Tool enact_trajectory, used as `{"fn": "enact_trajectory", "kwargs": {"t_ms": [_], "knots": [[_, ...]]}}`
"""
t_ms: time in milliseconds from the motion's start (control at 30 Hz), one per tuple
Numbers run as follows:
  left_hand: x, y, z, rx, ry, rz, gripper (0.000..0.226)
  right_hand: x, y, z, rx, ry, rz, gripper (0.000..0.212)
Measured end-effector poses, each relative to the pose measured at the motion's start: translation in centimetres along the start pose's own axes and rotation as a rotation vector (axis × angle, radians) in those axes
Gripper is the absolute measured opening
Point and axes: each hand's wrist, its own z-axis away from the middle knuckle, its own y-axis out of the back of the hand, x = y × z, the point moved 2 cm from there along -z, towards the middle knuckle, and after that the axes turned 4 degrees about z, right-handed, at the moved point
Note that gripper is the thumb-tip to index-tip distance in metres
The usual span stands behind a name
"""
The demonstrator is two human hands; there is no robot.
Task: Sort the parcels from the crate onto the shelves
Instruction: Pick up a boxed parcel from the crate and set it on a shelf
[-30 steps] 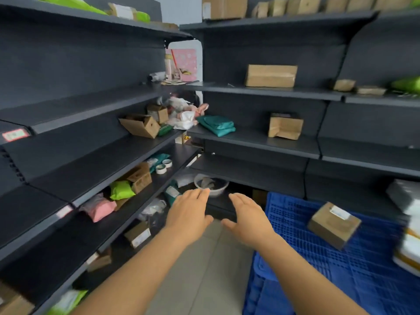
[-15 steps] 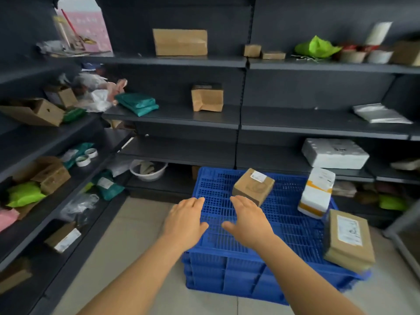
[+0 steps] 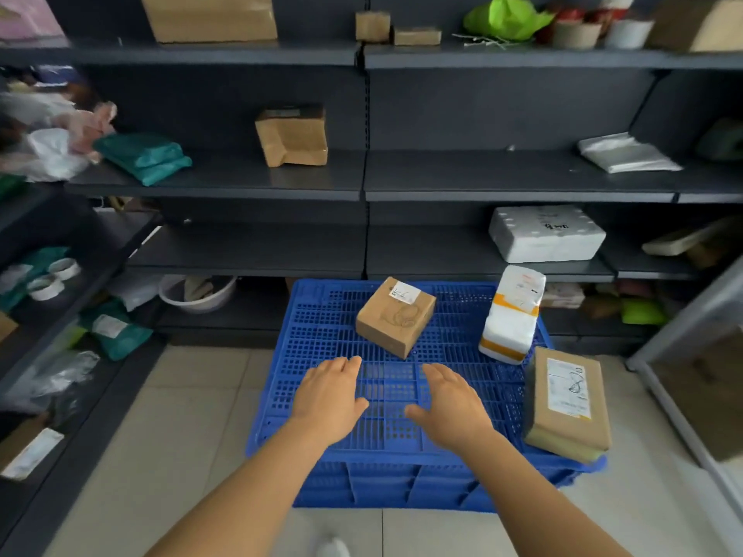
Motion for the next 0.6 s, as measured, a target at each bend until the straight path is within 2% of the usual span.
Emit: {"fn": "enact_trajectory", "kwargs": {"t_ms": [367, 600], "knots": [[-4.9, -2.2, -16.1, -0.162, 0.023, 0.059, 0.072, 0.9, -0.3, -14.3, -0.034, -0.162, -0.113, 0.077], [-7.4, -4.9, -25.2, -0.231, 0.034, 0.052, 0.087, 2.1, -3.6, -22.6, -0.074, -0.247, -0.279, 0.093]]}}
